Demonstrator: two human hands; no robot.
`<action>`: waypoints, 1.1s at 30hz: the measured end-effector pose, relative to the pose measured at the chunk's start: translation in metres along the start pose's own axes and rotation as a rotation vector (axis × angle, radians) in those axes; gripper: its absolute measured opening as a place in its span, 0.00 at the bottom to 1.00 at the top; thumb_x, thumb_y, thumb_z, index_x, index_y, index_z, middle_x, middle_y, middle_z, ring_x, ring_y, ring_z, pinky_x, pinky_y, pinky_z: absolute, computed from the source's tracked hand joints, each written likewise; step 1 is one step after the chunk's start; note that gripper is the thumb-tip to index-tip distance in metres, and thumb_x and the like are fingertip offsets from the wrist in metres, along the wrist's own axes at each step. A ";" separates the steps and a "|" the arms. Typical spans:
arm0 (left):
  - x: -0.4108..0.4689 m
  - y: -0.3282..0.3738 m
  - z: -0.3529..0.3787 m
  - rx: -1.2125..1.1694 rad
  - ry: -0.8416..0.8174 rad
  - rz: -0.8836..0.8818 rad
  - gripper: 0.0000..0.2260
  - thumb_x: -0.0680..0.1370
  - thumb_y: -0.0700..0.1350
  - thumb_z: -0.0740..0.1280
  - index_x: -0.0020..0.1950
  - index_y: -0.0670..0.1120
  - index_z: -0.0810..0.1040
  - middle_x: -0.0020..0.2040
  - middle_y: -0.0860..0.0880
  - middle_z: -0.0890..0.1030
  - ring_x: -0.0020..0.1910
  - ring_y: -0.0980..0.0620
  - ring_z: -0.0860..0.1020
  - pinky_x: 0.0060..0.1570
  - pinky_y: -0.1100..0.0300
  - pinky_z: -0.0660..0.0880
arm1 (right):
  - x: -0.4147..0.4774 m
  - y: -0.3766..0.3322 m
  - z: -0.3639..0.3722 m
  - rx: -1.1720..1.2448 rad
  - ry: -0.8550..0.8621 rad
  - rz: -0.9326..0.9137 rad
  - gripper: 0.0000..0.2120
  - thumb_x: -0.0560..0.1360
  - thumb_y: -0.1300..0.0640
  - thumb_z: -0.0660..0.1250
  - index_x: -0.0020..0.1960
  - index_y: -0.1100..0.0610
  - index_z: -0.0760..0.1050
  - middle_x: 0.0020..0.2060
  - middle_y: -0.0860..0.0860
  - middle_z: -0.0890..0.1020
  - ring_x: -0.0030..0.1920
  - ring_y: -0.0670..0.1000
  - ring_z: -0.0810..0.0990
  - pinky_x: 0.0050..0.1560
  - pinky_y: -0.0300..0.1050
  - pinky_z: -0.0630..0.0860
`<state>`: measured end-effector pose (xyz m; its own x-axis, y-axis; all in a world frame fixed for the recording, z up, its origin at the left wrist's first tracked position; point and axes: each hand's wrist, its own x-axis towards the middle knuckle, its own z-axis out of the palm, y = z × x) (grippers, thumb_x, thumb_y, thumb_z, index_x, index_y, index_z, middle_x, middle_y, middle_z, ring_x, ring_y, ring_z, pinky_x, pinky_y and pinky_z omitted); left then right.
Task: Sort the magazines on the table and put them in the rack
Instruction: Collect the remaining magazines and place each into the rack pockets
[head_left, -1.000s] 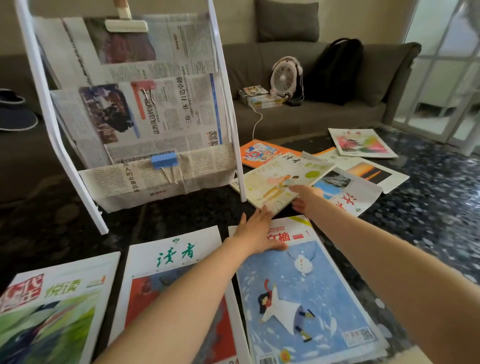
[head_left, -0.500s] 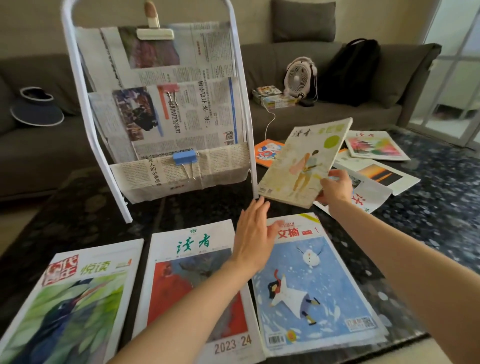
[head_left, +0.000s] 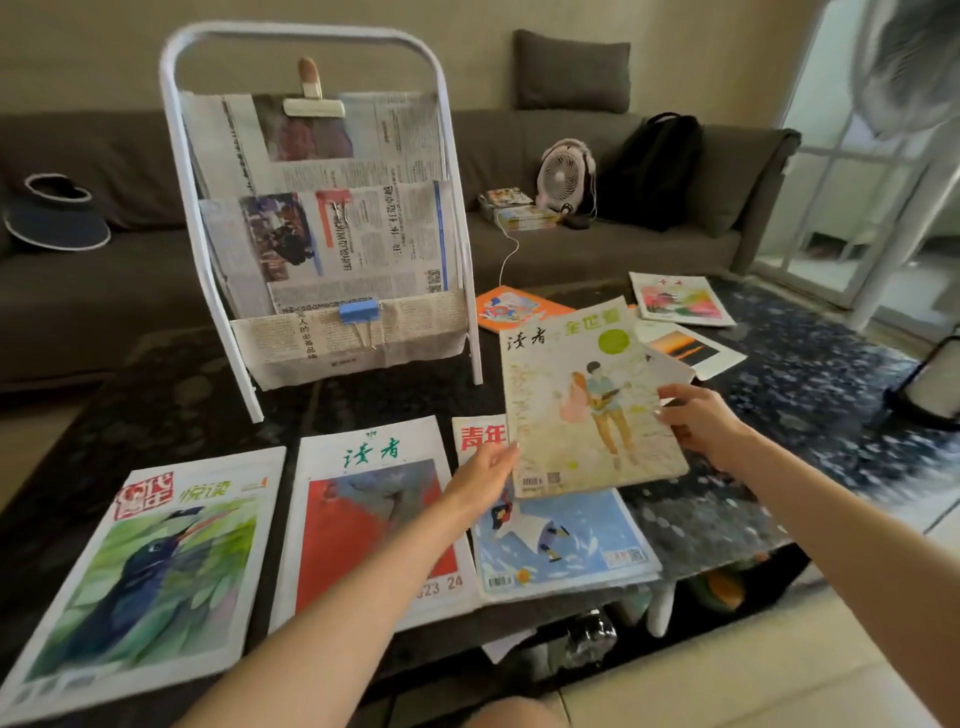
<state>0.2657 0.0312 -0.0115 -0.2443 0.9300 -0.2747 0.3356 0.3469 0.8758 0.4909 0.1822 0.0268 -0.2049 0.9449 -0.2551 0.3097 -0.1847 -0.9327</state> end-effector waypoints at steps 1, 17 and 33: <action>-0.004 -0.003 0.003 -0.001 -0.013 -0.018 0.22 0.80 0.54 0.58 0.71 0.45 0.65 0.67 0.46 0.74 0.65 0.47 0.73 0.66 0.49 0.69 | -0.002 0.004 -0.005 -0.016 -0.002 0.021 0.09 0.77 0.70 0.60 0.50 0.58 0.74 0.39 0.56 0.79 0.33 0.51 0.76 0.24 0.37 0.73; -0.013 -0.009 0.024 0.141 -0.076 -0.024 0.12 0.79 0.42 0.62 0.55 0.44 0.59 0.50 0.44 0.78 0.29 0.56 0.73 0.25 0.67 0.71 | -0.015 0.024 0.007 -0.226 -0.051 0.079 0.06 0.76 0.67 0.63 0.45 0.59 0.77 0.39 0.55 0.81 0.38 0.52 0.79 0.37 0.43 0.76; 0.006 0.000 0.023 0.099 -0.092 0.015 0.19 0.78 0.43 0.65 0.65 0.39 0.63 0.60 0.39 0.79 0.49 0.45 0.80 0.44 0.53 0.76 | 0.012 0.026 -0.001 -0.280 0.170 0.219 0.04 0.70 0.65 0.73 0.44 0.61 0.80 0.39 0.57 0.79 0.32 0.51 0.72 0.29 0.43 0.66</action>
<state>0.2856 0.0396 -0.0225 -0.1560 0.9406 -0.3014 0.4274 0.3394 0.8379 0.4973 0.1890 0.0001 0.0437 0.9270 -0.3724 0.5750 -0.3282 -0.7494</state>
